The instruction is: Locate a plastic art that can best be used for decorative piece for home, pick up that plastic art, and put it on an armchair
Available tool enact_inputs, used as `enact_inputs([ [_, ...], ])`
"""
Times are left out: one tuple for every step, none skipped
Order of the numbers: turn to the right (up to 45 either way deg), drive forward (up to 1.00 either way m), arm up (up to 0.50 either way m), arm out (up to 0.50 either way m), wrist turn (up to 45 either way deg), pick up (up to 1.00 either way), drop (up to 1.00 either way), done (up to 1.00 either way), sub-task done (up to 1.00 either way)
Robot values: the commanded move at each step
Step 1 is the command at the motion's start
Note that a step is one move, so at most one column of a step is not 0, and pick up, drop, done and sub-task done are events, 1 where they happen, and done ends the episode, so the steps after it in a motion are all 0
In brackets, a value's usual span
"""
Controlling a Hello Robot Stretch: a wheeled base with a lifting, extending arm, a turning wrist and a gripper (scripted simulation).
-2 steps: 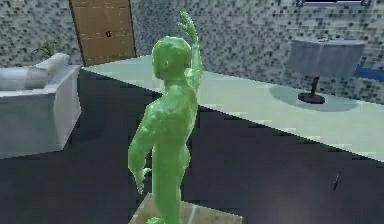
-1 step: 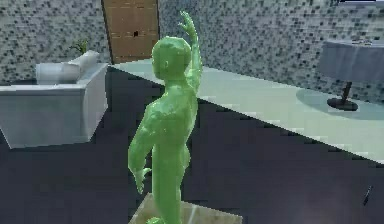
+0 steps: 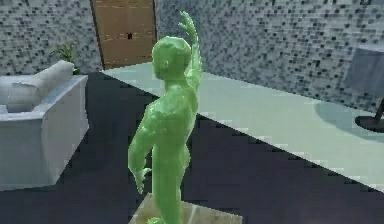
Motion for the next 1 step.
enact_inputs([
  [-12.0,0.0,0.0,0.0,0.0,0.0,0.0,0.0,0.0],
])
